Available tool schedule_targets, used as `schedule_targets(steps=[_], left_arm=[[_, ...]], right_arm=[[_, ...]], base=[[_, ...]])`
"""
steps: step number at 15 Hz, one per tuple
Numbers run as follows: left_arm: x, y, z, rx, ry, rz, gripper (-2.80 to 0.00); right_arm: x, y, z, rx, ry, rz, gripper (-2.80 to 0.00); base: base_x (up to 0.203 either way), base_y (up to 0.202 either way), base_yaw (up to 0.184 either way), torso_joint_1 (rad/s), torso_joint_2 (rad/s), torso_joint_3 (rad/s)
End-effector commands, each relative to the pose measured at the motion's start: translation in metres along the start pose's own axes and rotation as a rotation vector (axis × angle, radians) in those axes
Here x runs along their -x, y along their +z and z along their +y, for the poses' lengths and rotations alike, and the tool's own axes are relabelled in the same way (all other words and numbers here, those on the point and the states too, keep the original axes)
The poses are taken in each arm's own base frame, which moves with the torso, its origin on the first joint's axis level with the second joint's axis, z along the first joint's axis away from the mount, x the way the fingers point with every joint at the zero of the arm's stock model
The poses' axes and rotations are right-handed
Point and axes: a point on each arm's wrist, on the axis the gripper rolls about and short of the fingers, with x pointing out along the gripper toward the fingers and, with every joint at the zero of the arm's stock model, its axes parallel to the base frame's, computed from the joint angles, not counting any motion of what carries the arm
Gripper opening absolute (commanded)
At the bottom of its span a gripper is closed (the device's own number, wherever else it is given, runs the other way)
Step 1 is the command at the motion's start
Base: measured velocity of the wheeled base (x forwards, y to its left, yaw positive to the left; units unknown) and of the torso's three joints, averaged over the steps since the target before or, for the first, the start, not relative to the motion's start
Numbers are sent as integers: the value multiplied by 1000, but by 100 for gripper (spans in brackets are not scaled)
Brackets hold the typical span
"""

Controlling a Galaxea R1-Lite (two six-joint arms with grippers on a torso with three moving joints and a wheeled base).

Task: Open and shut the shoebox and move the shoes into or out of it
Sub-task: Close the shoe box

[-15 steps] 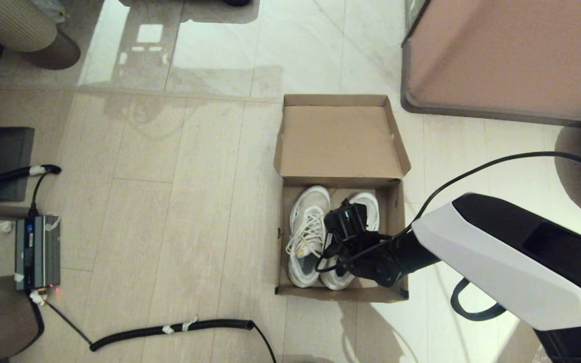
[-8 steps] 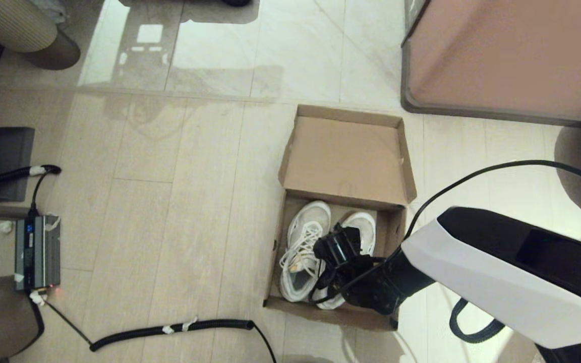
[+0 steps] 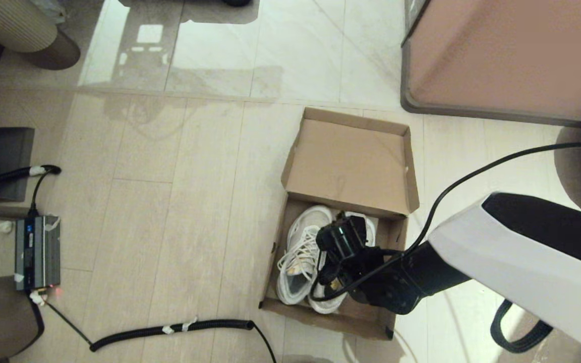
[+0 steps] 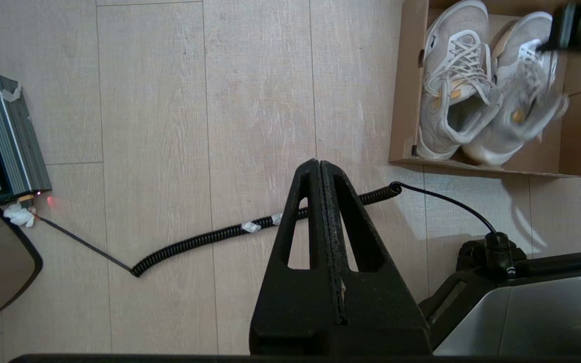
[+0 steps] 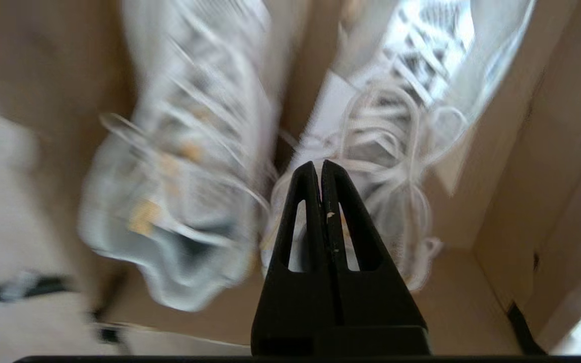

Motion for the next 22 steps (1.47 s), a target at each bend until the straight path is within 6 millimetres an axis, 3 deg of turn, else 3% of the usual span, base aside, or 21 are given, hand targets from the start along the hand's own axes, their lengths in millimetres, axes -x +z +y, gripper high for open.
schedule_targets(steps=[1,5,8,16,22], left_arm=[[0,0,0,0,0,0,-280],[0,0,0,0,0,0,-280],[0,0,0,0,-1,0,-280],[0,0,0,0,0,0,-280],[0,0,0,0,0,1,-280]], right_arm=[[2,9,6,-10,27,-26,-280],[-33,-11,25,27,64,-6,-280],[-46,-13,37,60,115,-8,-280],[-48,-39,52,205,200,56,-280],[-30,-56,20,376,173,164,-280]], base=[[0,0,0,0,0,0],[0,0,0,0,0,0],[0,0,0,0,0,0],[0,0,0,0,0,0],[0,0,0,0,0,0]])
